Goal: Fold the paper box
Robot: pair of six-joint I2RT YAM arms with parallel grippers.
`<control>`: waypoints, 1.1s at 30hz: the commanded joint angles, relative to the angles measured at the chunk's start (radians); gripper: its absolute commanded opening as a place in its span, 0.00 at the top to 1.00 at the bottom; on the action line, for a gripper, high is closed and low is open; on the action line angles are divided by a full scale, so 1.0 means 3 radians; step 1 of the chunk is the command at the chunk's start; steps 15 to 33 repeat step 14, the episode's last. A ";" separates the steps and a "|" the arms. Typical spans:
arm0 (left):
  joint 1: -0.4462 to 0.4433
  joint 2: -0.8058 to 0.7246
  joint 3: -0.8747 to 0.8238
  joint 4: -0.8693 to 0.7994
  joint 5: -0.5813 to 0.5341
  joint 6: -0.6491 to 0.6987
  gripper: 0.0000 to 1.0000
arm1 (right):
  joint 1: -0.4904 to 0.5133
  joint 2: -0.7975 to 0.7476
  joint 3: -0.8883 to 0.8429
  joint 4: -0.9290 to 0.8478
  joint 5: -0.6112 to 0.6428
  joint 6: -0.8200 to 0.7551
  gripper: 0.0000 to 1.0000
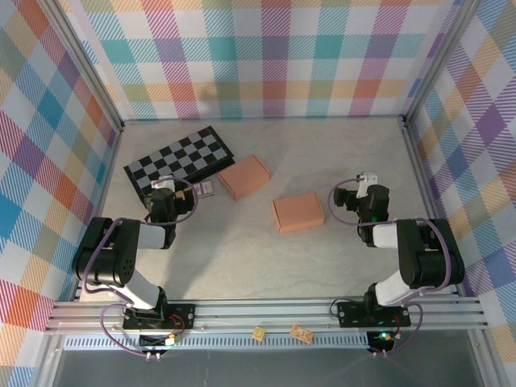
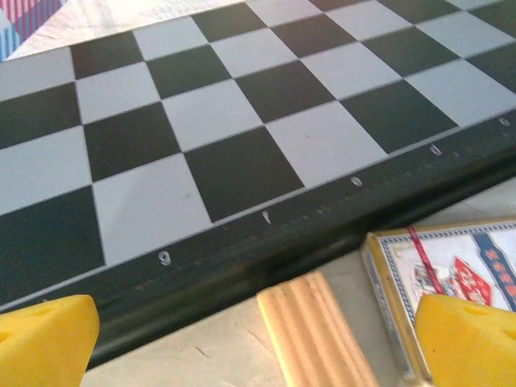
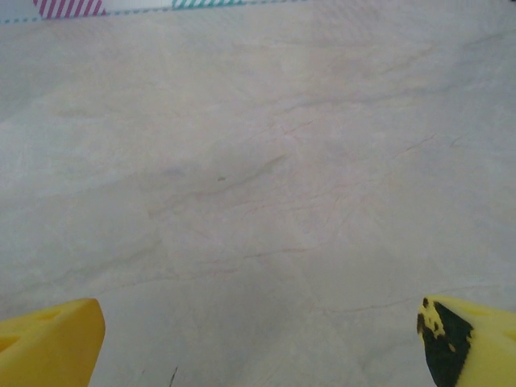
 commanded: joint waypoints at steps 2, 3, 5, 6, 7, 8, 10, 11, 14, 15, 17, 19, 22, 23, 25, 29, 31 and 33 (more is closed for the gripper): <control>0.0008 0.0017 -0.0008 0.0257 0.0170 -0.0073 0.00 | -0.0021 0.0010 0.0050 0.0124 -0.0062 0.0032 0.01; 0.0009 0.0014 -0.0006 0.0262 0.0171 -0.0081 0.00 | -0.0020 0.0009 0.0050 0.0127 -0.0062 0.0029 0.01; 0.0009 0.0016 -0.0008 0.0264 0.0172 -0.0074 0.00 | -0.0017 0.0007 0.0050 0.0128 -0.0062 0.0026 0.01; 0.0007 0.0019 -0.0009 0.0274 0.0171 -0.0072 0.00 | -0.0017 0.0008 0.0045 0.0133 -0.0061 0.0029 0.01; 0.0005 0.0021 -0.0010 0.0275 0.0171 -0.0074 0.00 | -0.0022 0.0009 0.0049 0.0134 -0.0060 0.0028 0.01; 0.0002 0.0023 -0.0008 0.0268 0.0167 -0.0073 0.00 | -0.0022 0.0019 0.0064 0.0112 -0.0071 0.0029 0.01; 0.0004 0.0021 -0.0007 0.0273 0.0166 -0.0072 0.00 | -0.0021 0.0020 0.0069 0.0103 -0.0069 0.0029 0.01; 0.0003 0.0021 -0.0006 0.0273 0.0166 -0.0072 0.00 | -0.0020 0.0016 0.0070 0.0102 -0.0071 0.0027 0.01; 0.0004 0.0021 -0.0007 0.0273 0.0166 -0.0074 0.00 | -0.0018 -0.0002 0.0018 0.0194 -0.0077 0.0015 0.01; 0.0004 0.0021 -0.0007 0.0273 0.0166 -0.0074 0.00 | -0.0018 -0.0002 0.0018 0.0194 -0.0077 0.0015 0.01; 0.0004 0.0021 -0.0007 0.0273 0.0166 -0.0074 0.00 | -0.0018 -0.0002 0.0018 0.0194 -0.0077 0.0015 0.01; 0.0004 0.0021 -0.0007 0.0273 0.0166 -0.0074 0.00 | -0.0018 -0.0002 0.0018 0.0194 -0.0077 0.0015 0.01; 0.0004 0.0021 -0.0007 0.0273 0.0166 -0.0074 0.00 | -0.0018 -0.0002 0.0018 0.0194 -0.0077 0.0015 0.01; 0.0004 0.0021 -0.0007 0.0273 0.0166 -0.0074 0.00 | -0.0018 -0.0002 0.0018 0.0194 -0.0077 0.0015 0.01; 0.0004 0.0021 -0.0007 0.0273 0.0166 -0.0074 0.00 | -0.0018 -0.0002 0.0018 0.0194 -0.0077 0.0015 0.01; 0.0004 0.0021 -0.0007 0.0273 0.0166 -0.0074 0.00 | -0.0018 -0.0002 0.0018 0.0194 -0.0077 0.0015 0.01; 0.0004 0.0021 -0.0007 0.0273 0.0166 -0.0074 0.00 | -0.0018 -0.0002 0.0018 0.0194 -0.0077 0.0015 0.01; 0.0004 0.0021 -0.0007 0.0273 0.0166 -0.0074 0.00 | -0.0018 -0.0002 0.0018 0.0194 -0.0077 0.0015 0.01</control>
